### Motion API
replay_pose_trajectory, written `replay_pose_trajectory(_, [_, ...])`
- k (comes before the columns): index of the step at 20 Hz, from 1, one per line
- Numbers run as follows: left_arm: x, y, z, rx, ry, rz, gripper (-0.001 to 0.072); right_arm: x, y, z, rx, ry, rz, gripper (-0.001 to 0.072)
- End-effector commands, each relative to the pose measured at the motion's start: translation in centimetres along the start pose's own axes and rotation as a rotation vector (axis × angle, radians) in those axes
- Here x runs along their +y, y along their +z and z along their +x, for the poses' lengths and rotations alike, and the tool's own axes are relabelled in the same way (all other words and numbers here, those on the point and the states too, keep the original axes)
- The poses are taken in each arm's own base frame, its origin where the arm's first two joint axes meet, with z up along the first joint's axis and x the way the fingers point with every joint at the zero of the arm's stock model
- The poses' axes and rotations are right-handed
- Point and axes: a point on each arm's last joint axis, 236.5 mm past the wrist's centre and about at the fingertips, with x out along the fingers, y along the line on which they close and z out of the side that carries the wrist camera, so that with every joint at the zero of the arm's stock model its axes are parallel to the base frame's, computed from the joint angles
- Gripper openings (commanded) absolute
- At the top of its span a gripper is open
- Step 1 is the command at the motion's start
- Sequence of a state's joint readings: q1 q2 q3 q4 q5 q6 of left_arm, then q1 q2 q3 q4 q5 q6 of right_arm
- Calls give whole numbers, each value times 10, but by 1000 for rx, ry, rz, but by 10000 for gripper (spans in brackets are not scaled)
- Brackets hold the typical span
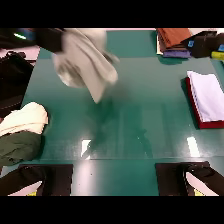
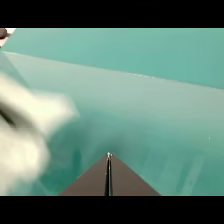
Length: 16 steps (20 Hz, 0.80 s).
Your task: Fold the shirts.
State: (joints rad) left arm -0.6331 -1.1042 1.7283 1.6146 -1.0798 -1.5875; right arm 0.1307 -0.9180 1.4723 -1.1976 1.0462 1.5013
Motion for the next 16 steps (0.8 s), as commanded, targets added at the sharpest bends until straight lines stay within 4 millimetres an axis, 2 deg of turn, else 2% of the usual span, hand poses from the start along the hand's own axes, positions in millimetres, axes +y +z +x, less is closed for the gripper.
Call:
replay_pose_trajectory(1, [-93,-55,63,196,-174,123,98,5,9,-8,7,7,-14,25])
replay_pose_trajectory(2, [-108,-71,85,239,-197,131,454,6,8,-10,6,8,-15,25])
replay_pose_trajectory(3, [-114,-83,104,267,-201,122,630,7,7,-14,5,8,-18,25])
replay_pose_trajectory(4, [-109,-92,118,291,-179,121,612,9,8,-18,2,8,-22,25])
replay_pose_trajectory(5, [-90,-97,129,308,-125,99,612,10,9,-23,-6,8,-26,25])
replay_pose_trajectory(7, [-29,-101,137,335,0,-5,612,12,12,-31,-23,5,-35,25])
replay_pose_trajectory(9, [41,-117,136,384,122,-183,612,14,14,-38,-37,6,-40,25])
replay_pose_trajectory(10, [66,-131,137,405,148,-298,613,15,14,-40,-42,6,-42,25])
replay_pose_trajectory(11, [78,-148,141,431,139,-389,612,15,15,-40,-43,6,-42,25])
replay_pose_trajectory(13, [80,-195,151,510,80,-527,613,14,12,-37,-30,6,-40,25])
replay_pose_trajectory(15, [59,-248,159,607,2,-596,612,13,9,-34,-14,7,-36,25])
replay_pose_trajectory(16, [42,-273,163,655,-46,-621,612,12,7,-31,-5,7,-34,25])
